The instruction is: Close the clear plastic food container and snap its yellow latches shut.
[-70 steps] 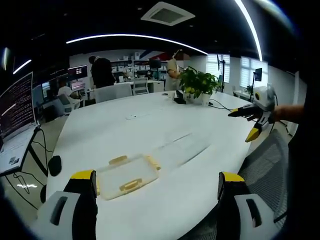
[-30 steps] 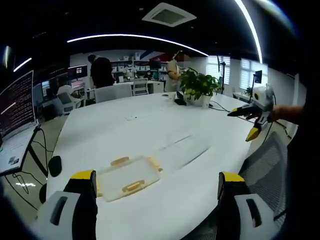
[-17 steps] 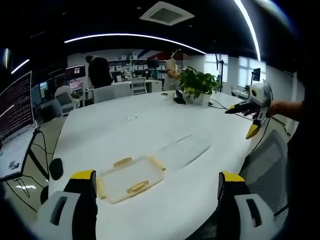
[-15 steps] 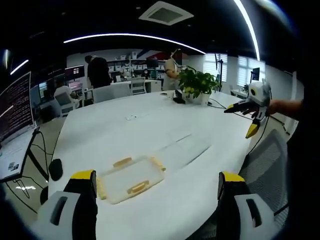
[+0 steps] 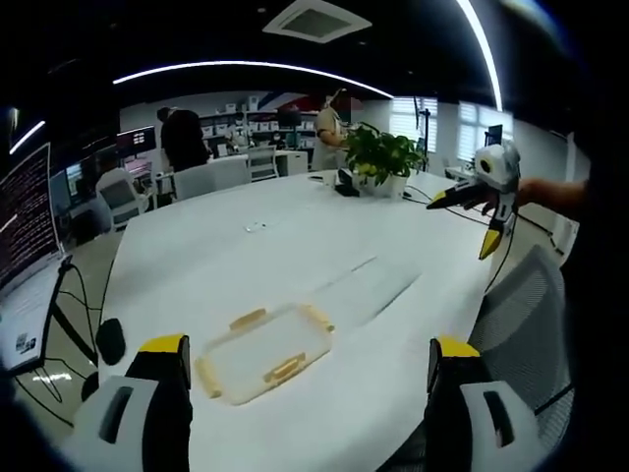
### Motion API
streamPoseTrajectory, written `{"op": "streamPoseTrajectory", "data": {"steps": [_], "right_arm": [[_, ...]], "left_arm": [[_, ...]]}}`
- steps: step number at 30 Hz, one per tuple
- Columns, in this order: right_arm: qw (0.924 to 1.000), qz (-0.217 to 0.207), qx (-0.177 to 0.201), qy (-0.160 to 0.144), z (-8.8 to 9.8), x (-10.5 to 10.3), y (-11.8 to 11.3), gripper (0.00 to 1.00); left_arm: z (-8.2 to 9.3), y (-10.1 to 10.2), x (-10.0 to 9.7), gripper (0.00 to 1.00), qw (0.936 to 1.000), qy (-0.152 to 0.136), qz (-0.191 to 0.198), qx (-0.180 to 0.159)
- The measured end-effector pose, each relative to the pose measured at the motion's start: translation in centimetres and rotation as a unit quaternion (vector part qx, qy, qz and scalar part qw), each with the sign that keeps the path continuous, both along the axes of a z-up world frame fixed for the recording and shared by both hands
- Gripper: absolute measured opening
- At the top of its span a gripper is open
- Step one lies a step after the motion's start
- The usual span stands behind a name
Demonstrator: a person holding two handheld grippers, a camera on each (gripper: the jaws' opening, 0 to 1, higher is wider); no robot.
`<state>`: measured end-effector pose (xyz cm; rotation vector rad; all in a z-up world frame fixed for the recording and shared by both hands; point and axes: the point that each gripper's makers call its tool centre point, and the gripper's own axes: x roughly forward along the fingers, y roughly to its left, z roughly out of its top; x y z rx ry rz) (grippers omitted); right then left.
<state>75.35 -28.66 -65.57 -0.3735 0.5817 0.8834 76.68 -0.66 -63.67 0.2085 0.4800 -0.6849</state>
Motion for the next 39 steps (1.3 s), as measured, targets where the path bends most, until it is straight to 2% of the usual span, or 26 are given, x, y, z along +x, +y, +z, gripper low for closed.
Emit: {"op": "streamPoseTrajectory", "data": {"steps": [16,39], "right_arm": [[0.9982,0.057,-0.02,0.005,-0.8,1.6,3.0,1.0],[0.9935,0.107,-0.037,0.009,-1.5,4.6,6.4,0.99]], "left_arm": [[0.1,1.6,2.5,0.99,0.9999,0.001,-0.007,0.013],[-2.6,3.4,5.2,0.93,0.9967,0.031,-0.05,0.056]]}}
